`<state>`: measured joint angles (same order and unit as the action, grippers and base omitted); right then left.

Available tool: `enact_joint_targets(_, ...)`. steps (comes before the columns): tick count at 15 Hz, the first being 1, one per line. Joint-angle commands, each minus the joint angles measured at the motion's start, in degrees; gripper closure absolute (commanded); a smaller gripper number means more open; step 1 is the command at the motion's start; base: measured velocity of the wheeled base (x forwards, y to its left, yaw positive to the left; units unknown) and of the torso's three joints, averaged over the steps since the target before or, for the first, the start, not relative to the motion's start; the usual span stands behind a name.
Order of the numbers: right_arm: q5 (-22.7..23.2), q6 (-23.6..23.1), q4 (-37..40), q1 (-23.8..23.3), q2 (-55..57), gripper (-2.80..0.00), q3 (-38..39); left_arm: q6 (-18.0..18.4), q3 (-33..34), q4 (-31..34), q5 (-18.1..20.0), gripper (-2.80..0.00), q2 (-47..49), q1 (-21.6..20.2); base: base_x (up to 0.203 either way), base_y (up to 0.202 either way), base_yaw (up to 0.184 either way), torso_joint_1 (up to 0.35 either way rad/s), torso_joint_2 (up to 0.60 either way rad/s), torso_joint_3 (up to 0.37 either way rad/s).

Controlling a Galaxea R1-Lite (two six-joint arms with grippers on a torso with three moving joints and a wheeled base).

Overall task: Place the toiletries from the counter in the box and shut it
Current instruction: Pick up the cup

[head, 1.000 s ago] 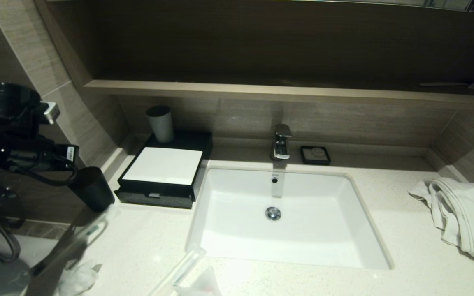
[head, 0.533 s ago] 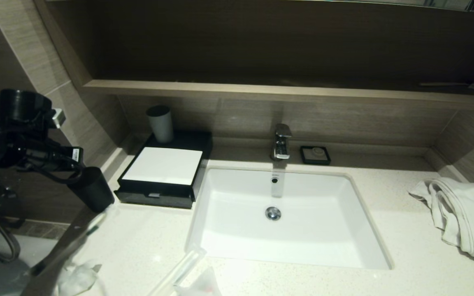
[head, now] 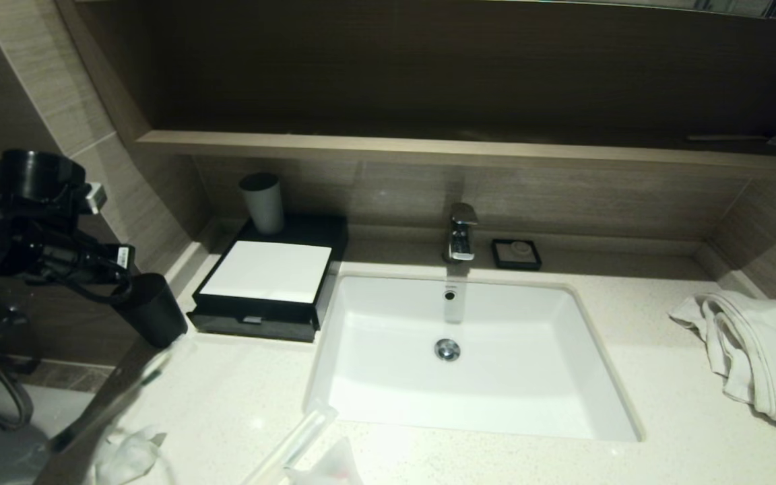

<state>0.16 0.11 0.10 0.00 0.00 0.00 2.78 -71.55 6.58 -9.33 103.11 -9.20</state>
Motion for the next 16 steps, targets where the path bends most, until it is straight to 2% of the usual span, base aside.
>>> enact_joint_targets(1,0.02,-0.02,-0.01,0.00,0.00,0.00,0.00,0.03,0.00,-0.07,-0.08,-2.80,-0.15,-0.02,0.000,0.000,0.000,0.000,0.00,0.000)
enact_joint_targets(6,0.02,-0.02,-0.01,0.00,0.00,0.00,0.00,0.03,-0.31,-0.06,-0.10,-2.80,1.58,-0.46,0.000,0.000,0.000,0.000,0.00,0.000)
enact_joint_targets(9,0.02,-0.02,-0.01,0.00,0.00,0.00,0.00,-0.16,-3.51,2.17,0.10,-2.80,3.04,-1.53,0.000,0.000,0.000,0.000,0.00,0.000)
enact_joint_targets(12,0.02,-0.02,-0.01,0.00,0.00,0.00,0.00,-3.17,-9.08,10.21,0.41,-2.80,4.02,-2.20,0.000,0.000,0.000,0.000,0.00,0.000)
enact_joint_targets(16,0.02,-0.02,-0.01,0.00,0.00,0.00,0.00,-4.94,-14.29,20.21,1.41,-2.80,3.39,-2.31,0.000,0.000,0.000,0.000,0.00,0.000)
